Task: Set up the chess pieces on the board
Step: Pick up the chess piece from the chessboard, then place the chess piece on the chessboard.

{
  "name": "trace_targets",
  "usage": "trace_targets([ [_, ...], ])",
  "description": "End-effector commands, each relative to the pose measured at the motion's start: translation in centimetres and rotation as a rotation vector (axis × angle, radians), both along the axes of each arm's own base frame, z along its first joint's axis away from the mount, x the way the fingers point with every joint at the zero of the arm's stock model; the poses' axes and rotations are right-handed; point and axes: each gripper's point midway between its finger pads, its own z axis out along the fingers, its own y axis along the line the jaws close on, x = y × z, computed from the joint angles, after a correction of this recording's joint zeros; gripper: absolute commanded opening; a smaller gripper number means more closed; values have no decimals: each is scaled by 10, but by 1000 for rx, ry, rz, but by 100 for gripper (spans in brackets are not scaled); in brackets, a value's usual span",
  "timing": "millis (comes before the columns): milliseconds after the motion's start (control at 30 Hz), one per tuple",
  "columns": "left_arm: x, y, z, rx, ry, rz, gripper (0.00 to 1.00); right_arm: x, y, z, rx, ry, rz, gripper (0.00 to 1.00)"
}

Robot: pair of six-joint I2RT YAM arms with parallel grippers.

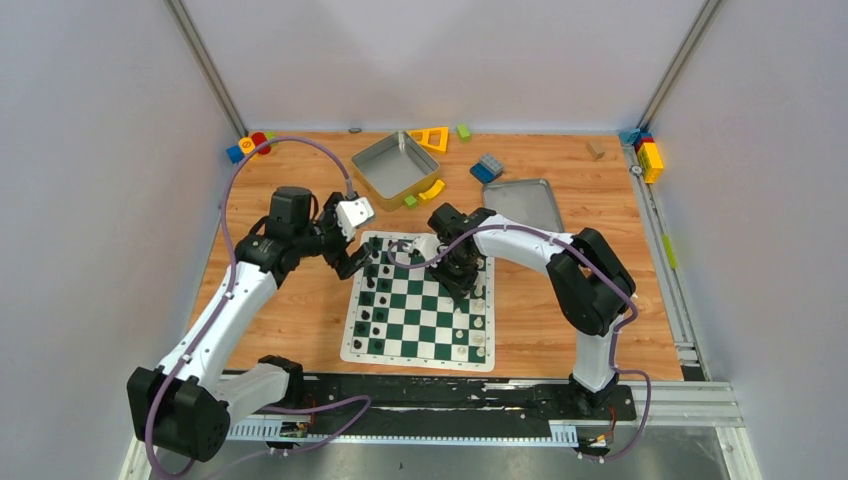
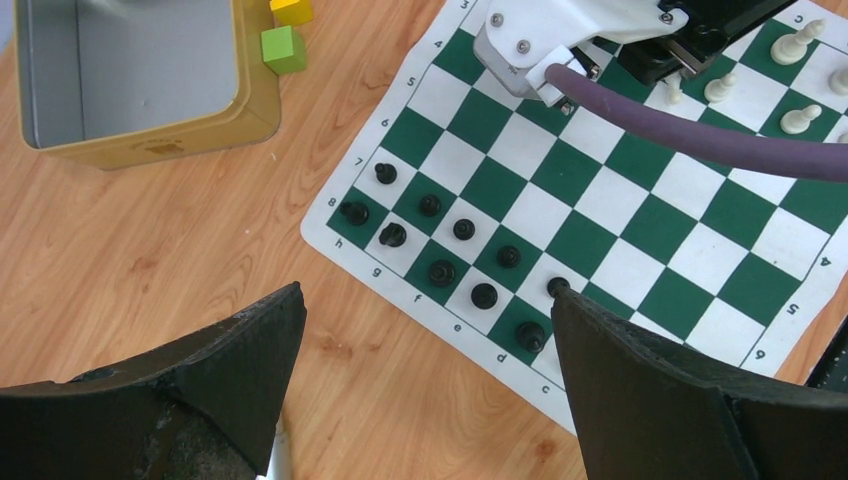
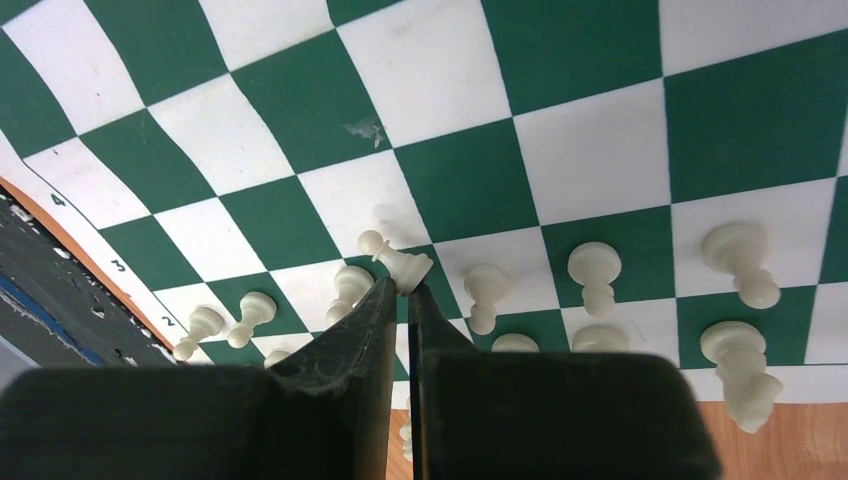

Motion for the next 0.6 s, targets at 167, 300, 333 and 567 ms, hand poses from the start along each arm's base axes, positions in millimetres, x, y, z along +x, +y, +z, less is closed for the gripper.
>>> trace_targets([
  [167, 4, -11, -3, -74, -39, -47, 99, 19, 30, 32, 137, -19, -22, 1],
  [300, -2, -26, -14, -134, 36, -111, 96, 30, 43, 54, 239, 3, -56, 0],
  [333, -2, -30, -18, -148, 65, -121, 94, 32, 46, 61, 267, 8, -62, 0],
  [567, 4, -52, -10, -247, 62, -206, 85, 51, 59, 99, 439, 52, -128, 0],
])
